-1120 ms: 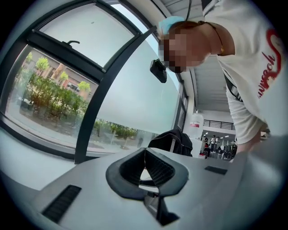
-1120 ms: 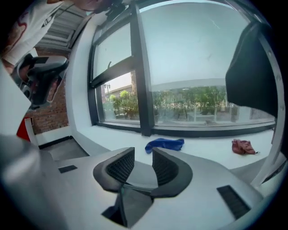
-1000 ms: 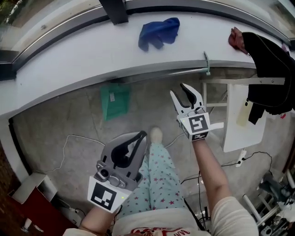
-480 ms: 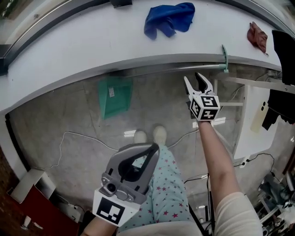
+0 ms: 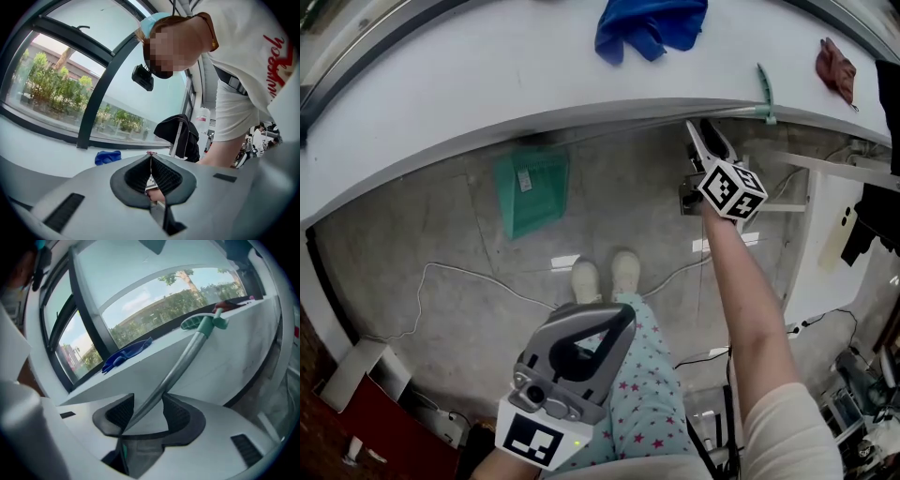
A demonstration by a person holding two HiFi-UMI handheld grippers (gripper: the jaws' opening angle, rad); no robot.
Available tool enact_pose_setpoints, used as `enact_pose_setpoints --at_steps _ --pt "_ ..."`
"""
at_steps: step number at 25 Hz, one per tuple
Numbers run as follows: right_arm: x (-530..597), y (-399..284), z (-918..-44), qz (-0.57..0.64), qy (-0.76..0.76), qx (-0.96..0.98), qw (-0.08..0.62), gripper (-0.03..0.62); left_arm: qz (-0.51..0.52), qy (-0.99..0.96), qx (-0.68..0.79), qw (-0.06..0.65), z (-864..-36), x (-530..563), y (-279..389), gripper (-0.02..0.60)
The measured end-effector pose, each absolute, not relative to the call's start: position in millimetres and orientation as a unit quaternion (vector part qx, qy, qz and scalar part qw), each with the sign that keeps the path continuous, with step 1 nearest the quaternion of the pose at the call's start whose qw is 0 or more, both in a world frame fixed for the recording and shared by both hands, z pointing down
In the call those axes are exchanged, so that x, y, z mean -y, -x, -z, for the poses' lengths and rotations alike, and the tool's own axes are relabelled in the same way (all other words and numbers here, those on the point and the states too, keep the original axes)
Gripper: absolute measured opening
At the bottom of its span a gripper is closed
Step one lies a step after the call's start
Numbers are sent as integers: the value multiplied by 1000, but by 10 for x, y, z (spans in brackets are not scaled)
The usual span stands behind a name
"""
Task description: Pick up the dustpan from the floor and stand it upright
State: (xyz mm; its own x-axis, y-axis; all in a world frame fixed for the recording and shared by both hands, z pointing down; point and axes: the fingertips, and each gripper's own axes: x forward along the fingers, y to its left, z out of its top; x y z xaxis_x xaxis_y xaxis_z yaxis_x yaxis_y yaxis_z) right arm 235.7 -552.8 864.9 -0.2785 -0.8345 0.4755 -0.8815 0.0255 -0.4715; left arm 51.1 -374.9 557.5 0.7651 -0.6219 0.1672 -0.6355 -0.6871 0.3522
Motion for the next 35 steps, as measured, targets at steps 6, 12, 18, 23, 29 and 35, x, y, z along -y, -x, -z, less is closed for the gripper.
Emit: enact_pose_setpoints --at_steps 6,12,18,23,29,35 --pt "5631 -2324 -8725 -400 -578 712 -17 207 -22 -918 340 202 -5636 3678 -501 21" --pt "5641 -2293 -8671 -399 -572 716 -23 117 -25 -915 347 206 -5665 3615 -410 21" --pt "5597 -2071 -8404 -390 -568 723 -52 100 -13 -918 346 192 -5501 3591 -389 21" --pt "5546 -1618 -8034 -361 -538 760 -48 95 -7 -919 351 181 -5327 3541 -299 21" --pt "5499 -1006 -7601 -317 -519 794 -7 91 -9 -916 362 174 -5199 3451 -102 21" --pt "5383 -362 -7306 -299 -495 815 28 86 -3 -905 391 168 -5014 3386 192 21"
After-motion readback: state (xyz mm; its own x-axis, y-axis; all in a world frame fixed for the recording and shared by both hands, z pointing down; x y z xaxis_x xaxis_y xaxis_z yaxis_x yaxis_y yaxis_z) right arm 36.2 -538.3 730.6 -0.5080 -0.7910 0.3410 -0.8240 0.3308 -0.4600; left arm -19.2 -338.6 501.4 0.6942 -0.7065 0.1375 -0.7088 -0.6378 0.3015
